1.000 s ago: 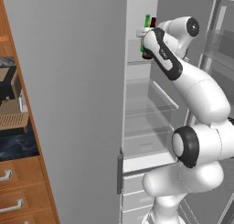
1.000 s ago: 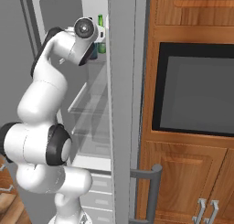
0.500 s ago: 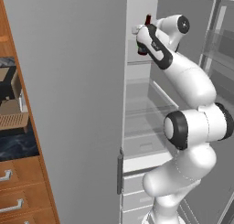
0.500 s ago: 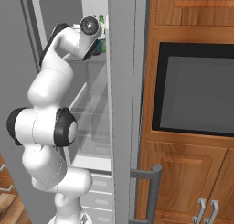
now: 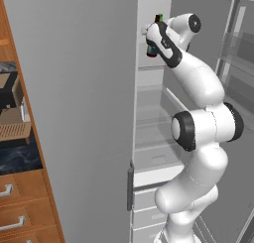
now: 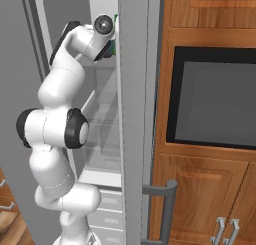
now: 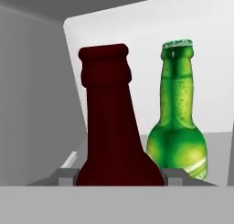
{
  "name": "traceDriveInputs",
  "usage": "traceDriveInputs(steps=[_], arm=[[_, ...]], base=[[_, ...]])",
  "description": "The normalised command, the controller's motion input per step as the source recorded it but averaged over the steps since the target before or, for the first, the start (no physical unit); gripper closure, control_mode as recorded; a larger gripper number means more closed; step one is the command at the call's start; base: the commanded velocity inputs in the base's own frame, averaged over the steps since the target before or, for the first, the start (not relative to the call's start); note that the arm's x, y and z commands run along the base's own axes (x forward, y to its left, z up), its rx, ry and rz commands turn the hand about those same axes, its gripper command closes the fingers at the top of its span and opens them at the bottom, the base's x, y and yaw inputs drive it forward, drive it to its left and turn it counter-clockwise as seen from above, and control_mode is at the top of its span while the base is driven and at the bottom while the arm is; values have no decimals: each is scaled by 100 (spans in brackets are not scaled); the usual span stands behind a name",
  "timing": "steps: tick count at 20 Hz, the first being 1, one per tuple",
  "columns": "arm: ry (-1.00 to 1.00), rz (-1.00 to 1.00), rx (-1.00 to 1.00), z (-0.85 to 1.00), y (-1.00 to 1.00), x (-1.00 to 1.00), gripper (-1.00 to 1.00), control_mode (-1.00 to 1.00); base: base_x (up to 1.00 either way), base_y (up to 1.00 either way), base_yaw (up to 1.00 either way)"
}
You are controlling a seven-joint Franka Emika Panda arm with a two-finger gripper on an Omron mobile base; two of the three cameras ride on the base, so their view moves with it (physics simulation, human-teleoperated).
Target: Place the beers on the top shelf of the fridge to keep them out of children's reach, and place the tomato on lower shelves for easy access.
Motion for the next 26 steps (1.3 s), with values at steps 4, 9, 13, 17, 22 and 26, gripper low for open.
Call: traceDriveInputs(steps=[4,9,13,17,22,26], arm=[[-1,5,-7,0,1,-5,-100,-100],[-5,8,-13,0,18,-29,-100,-100],[-3,4,-11,1,15,-19,-100,-100],[0,0,-5,1,-3,-8,-100,-100],[0,-2,-3,5,-9,-2,-100,-100],[0,-1,-4,13,0,-22,-100,-100]], base=[[0,0,0],[0,0,0],[0,0,0],[0,0,0],[0,0,0],[0,0,0]])
